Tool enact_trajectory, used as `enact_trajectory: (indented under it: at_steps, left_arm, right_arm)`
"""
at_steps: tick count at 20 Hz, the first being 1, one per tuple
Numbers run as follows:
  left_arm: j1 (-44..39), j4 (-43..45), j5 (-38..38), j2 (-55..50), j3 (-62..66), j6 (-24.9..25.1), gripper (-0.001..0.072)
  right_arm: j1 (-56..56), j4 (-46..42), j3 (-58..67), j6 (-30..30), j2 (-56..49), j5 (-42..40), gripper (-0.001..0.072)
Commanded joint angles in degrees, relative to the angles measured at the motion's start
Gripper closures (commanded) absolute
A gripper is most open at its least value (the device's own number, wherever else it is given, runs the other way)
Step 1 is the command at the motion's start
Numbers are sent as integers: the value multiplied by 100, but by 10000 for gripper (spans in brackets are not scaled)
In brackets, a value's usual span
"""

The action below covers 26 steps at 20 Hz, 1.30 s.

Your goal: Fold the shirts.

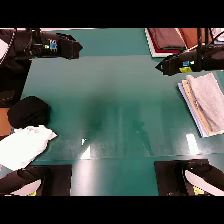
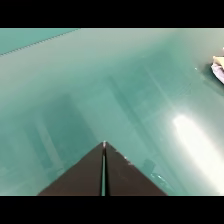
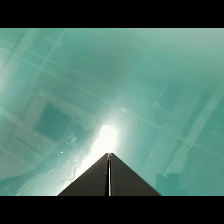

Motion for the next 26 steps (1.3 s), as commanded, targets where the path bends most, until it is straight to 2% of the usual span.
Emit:
enact_trajectory:
  at_steps: [1,10,13,16,19,20,21,22,23,26]
  left_arm:
    - [-4,2,0,-2,-2,0,682]
    - [-4,2,109,-2,-2,0,682]
    - [33,85,555,11,24,7,682]
    - [627,1115,-684,181,138,-138,682]
    - [1801,2153,-2004,284,-107,-304,680]
    - [2177,2302,-2201,284,-341,-297,588]
    - [2557,2328,-2194,284,-686,-302,188]
    - [2863,2326,-2031,284,-1078,-345,-13]
    - [3130,2323,-1744,282,-1545,-350,38]
    - [3571,2326,-625,282,-2924,-348,37]
  right_arm:
    - [9,4,7,-2,-2,-4,692]
    - [9,7,7,-2,-2,-7,692]
    - [9,7,7,-2,0,0,692]
    - [9,7,4,-2,2,2,692]
    - [9,9,4,-2,-24,-24,692]
    - [9,9,4,-2,-44,-20,692]
    - [9,7,-4,-2,-46,-28,692]
    - [9,9,-7,-2,-46,-48,692]
    - [9,7,-7,-2,-44,-66,691]
    - [9,9,-7,-2,-44,-66,692]
